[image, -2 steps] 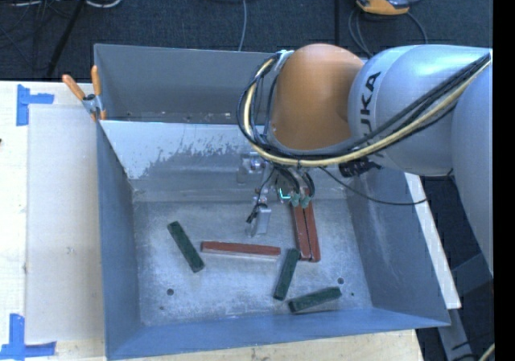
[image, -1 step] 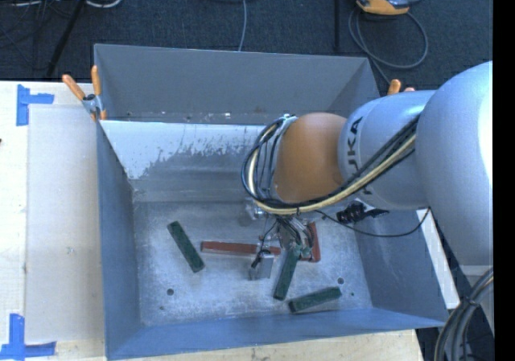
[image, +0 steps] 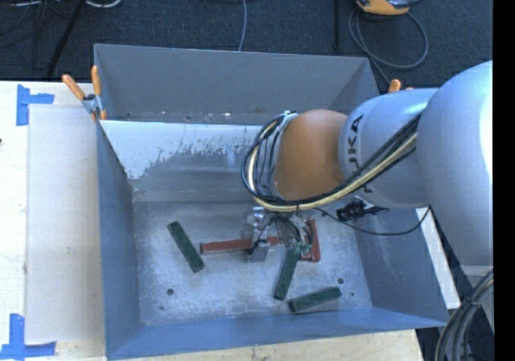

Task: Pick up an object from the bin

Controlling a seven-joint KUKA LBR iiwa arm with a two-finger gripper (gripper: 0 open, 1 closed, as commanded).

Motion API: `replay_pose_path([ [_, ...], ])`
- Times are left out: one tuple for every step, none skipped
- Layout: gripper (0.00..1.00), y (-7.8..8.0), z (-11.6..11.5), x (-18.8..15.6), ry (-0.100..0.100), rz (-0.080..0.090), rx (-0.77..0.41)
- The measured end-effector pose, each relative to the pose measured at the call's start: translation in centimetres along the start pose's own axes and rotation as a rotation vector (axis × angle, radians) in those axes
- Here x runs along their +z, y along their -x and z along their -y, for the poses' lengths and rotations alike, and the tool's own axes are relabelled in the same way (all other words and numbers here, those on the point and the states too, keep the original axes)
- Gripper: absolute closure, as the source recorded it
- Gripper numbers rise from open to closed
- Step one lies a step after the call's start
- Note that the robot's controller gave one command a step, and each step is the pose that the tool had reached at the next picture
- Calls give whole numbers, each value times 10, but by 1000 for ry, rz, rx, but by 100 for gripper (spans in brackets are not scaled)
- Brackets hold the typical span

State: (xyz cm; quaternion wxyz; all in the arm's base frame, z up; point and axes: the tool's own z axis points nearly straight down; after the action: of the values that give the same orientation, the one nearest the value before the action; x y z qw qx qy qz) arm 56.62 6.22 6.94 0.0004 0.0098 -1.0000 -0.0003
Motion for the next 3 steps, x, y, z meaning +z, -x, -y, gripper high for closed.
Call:
replay_pose_path([
  [100,24,8,-136,-1,10,-170],
  [100,-7,32,-215,-2,7,-502],
  [100,-23,18,-137,2,-8,-472],
])
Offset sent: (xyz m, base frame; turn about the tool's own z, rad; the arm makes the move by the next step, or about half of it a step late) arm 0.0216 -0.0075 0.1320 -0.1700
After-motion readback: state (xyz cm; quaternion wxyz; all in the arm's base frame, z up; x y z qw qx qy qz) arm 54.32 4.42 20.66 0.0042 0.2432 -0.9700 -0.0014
